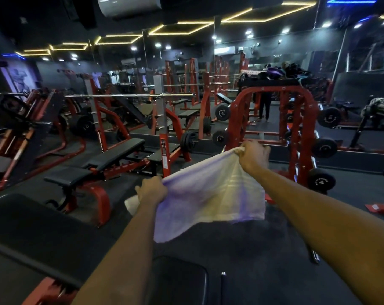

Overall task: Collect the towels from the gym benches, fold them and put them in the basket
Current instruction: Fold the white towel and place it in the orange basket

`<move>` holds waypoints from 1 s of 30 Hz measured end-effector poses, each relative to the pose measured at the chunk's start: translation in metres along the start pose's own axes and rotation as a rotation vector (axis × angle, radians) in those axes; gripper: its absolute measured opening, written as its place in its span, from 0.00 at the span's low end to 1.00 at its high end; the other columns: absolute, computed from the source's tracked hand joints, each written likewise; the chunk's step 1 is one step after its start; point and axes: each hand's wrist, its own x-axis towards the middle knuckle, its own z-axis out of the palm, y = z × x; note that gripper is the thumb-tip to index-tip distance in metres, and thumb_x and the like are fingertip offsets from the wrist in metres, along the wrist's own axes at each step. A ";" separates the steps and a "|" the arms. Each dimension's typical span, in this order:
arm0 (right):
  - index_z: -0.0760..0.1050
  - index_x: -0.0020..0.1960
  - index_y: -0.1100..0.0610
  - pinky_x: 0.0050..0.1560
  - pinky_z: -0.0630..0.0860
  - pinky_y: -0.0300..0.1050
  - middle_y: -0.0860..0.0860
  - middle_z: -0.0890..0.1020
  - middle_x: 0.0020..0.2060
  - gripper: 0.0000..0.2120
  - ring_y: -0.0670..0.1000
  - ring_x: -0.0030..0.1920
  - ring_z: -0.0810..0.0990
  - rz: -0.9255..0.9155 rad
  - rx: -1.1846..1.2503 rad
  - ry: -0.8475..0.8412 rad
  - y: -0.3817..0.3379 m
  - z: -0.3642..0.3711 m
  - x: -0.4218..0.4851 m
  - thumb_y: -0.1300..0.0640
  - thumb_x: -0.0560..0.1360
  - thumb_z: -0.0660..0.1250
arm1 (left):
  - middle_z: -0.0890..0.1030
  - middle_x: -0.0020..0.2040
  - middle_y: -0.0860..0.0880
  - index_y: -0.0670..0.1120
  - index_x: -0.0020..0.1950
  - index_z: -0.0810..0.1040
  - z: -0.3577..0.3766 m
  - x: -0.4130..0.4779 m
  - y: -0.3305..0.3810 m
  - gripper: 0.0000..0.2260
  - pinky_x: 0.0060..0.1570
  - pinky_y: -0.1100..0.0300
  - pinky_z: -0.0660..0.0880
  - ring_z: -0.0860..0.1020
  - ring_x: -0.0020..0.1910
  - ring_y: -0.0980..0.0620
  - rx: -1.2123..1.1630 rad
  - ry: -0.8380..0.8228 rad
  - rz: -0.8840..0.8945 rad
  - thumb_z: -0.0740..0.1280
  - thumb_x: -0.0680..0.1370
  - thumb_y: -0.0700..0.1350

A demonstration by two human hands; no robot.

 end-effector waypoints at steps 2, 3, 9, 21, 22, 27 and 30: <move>0.80 0.51 0.53 0.58 0.66 0.53 0.54 0.83 0.48 0.10 0.57 0.51 0.79 0.037 -0.105 0.008 0.009 0.002 -0.002 0.48 0.79 0.64 | 0.79 0.60 0.43 0.47 0.60 0.77 -0.001 -0.001 -0.005 0.12 0.69 0.39 0.57 0.74 0.63 0.42 0.087 -0.016 -0.031 0.59 0.78 0.44; 0.80 0.52 0.53 0.58 0.65 0.54 0.54 0.83 0.49 0.12 0.57 0.52 0.79 0.066 -0.155 0.000 0.015 0.002 -0.004 0.46 0.79 0.63 | 0.79 0.60 0.44 0.47 0.60 0.76 -0.003 -0.002 -0.009 0.12 0.70 0.38 0.55 0.74 0.64 0.43 0.124 -0.028 -0.043 0.59 0.80 0.47; 0.80 0.51 0.54 0.62 0.65 0.54 0.54 0.84 0.50 0.21 0.55 0.55 0.78 0.223 -0.331 -0.114 0.050 0.013 -0.023 0.37 0.76 0.62 | 0.81 0.55 0.39 0.42 0.52 0.77 -0.008 0.004 -0.042 0.24 0.50 0.50 0.74 0.78 0.54 0.38 -0.036 -0.010 -0.080 0.66 0.76 0.63; 0.77 0.56 0.60 0.49 0.75 0.45 0.58 0.78 0.53 0.14 0.53 0.48 0.74 0.191 -0.059 -0.744 0.054 0.017 -0.030 0.52 0.76 0.70 | 0.80 0.54 0.33 0.35 0.54 0.79 -0.037 -0.004 -0.046 0.16 0.49 0.46 0.77 0.79 0.55 0.33 -0.206 0.301 -0.291 0.72 0.76 0.47; 0.77 0.48 0.57 0.42 0.75 0.43 0.57 0.79 0.50 0.10 0.53 0.46 0.75 0.231 -0.007 -0.677 0.051 0.020 -0.034 0.52 0.74 0.72 | 0.80 0.55 0.33 0.35 0.55 0.79 -0.039 -0.005 -0.045 0.16 0.50 0.46 0.77 0.79 0.56 0.33 -0.209 0.299 -0.316 0.71 0.77 0.47; 0.80 0.50 0.62 0.49 0.83 0.52 0.59 0.84 0.47 0.21 0.59 0.48 0.84 0.454 0.220 -0.453 0.021 0.048 -0.043 0.51 0.62 0.80 | 0.78 0.61 0.36 0.36 0.60 0.77 -0.043 -0.009 -0.022 0.14 0.53 0.49 0.76 0.78 0.57 0.38 -0.176 0.096 -0.321 0.69 0.77 0.42; 0.80 0.50 0.61 0.45 0.82 0.47 0.57 0.84 0.45 0.23 0.55 0.44 0.84 0.407 0.378 -0.495 -0.019 0.049 -0.051 0.51 0.61 0.82 | 0.80 0.53 0.40 0.40 0.48 0.75 -0.044 -0.015 0.013 0.11 0.34 0.60 0.73 0.78 0.40 0.49 -0.247 -0.050 -0.152 0.71 0.77 0.47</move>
